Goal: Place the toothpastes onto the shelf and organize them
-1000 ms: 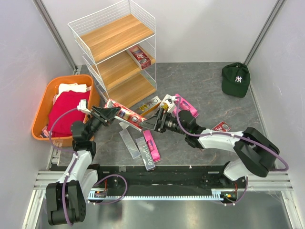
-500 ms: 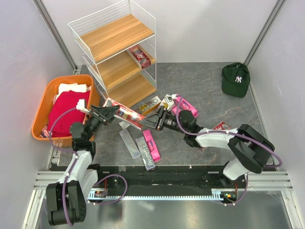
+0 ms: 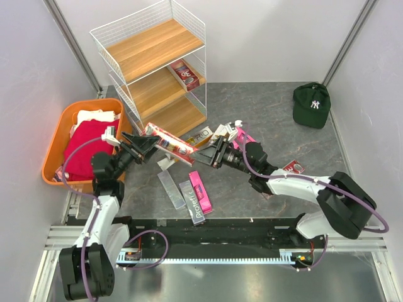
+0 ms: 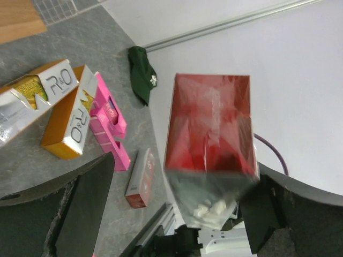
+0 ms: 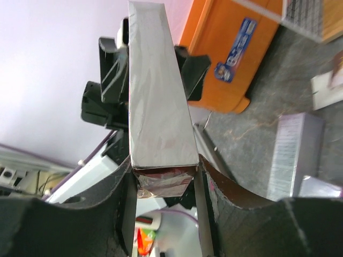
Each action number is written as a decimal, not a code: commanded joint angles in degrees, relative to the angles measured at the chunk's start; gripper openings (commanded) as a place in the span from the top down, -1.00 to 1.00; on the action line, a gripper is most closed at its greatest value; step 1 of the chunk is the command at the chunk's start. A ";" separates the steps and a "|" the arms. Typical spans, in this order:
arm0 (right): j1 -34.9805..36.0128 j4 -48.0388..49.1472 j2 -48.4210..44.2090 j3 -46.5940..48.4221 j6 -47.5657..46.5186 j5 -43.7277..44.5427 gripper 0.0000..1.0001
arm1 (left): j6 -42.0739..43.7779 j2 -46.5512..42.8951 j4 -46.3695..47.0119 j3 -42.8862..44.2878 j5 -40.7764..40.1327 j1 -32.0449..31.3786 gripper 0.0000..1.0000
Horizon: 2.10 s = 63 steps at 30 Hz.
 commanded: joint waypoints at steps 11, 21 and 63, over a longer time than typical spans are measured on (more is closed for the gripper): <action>-7.04 -14.65 -15.33 0.05 -9.81 4.85 0.67 | 35.83 -1.89 -51.75 21.58 -15.84 0.11 -1.00; -7.39 -12.63 -9.89 7.25 -10.96 4.76 0.69 | 36.11 -2.06 -51.41 21.15 -14.80 0.02 -1.00; -14.68 -18.86 34.59 55.77 2.22 13.02 0.61 | 35.84 -4.61 -52.11 18.86 -12.15 -0.07 -0.99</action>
